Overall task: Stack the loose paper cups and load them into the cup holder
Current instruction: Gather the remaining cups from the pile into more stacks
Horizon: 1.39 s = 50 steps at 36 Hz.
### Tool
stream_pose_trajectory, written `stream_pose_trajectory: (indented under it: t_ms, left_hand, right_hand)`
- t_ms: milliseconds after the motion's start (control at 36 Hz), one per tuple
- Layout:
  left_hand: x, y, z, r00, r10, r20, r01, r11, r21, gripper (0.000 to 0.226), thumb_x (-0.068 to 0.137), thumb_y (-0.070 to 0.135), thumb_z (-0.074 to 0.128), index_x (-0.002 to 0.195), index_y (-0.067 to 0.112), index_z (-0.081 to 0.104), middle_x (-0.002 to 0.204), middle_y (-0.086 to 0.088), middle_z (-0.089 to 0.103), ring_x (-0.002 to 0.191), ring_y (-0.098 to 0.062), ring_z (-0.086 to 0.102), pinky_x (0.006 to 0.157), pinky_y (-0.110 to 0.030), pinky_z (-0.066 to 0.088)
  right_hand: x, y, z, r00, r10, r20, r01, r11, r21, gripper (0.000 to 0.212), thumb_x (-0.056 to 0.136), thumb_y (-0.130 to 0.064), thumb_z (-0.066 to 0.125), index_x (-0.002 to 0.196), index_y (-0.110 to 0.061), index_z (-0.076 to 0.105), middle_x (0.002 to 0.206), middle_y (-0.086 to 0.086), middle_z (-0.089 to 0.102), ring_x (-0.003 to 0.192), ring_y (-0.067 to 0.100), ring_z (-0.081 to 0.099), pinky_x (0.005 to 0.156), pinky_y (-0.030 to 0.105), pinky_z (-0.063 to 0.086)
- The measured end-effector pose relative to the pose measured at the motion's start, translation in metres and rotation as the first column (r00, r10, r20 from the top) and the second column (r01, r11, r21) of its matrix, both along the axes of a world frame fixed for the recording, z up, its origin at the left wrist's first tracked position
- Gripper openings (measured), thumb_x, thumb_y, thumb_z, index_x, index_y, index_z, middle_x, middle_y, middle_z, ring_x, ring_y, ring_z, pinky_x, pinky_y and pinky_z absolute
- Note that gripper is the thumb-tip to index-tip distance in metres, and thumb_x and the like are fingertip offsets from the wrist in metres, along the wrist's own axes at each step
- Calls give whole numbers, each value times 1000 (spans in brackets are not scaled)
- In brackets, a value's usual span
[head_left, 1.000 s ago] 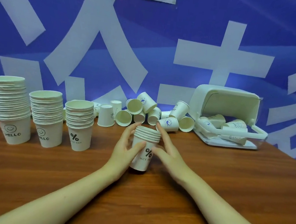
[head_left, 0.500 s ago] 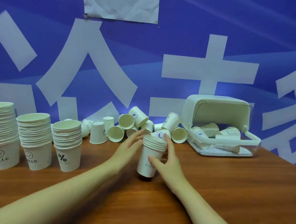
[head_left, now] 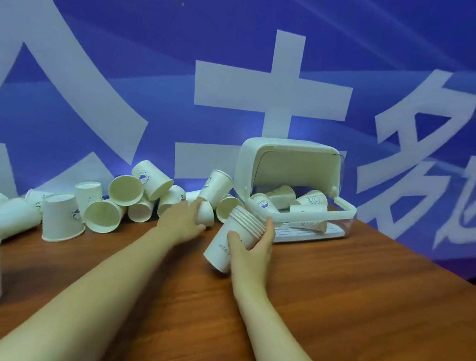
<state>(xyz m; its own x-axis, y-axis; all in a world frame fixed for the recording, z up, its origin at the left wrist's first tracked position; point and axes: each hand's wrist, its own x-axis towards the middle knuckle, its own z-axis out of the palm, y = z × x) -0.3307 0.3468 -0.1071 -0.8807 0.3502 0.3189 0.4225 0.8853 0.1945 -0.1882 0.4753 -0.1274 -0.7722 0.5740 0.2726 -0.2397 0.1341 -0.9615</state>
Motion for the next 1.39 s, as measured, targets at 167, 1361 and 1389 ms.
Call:
stream_pose_trajectory:
  t_ms: [167,1361,1389]
  left_hand:
    - [-1,-14,-16,989,113,-94,-114,993,-10,73,90,40,52,153,21,19,136,-15,48,121,-33,49,88,-43,48]
    - [181,-124,5,955,-232,-182,268,427,863,38,87,29,57,123,37,48,120,11,62,111,0,58,90,-14,44]
    - [182,-123,1,958,-231,-173,263,452,853,38,87,31,56,124,37,49,122,10,61,114,0,57,92,-14,43]
  right_hand:
    - [-1,-3,-1,999,51,-12,-50,997,59,84,79,-26,66,150,-34,22,146,-2,41,127,16,45,103,35,41]
    - [49,-66,4,740,667,87,-647,672,360,59,95,-10,59,145,-32,36,128,-10,60,113,0,60,88,14,46]
    - [48,-66,4,740,669,76,-649,680,341,58,95,-8,58,145,-31,37,128,-9,60,114,1,60,89,15,46]
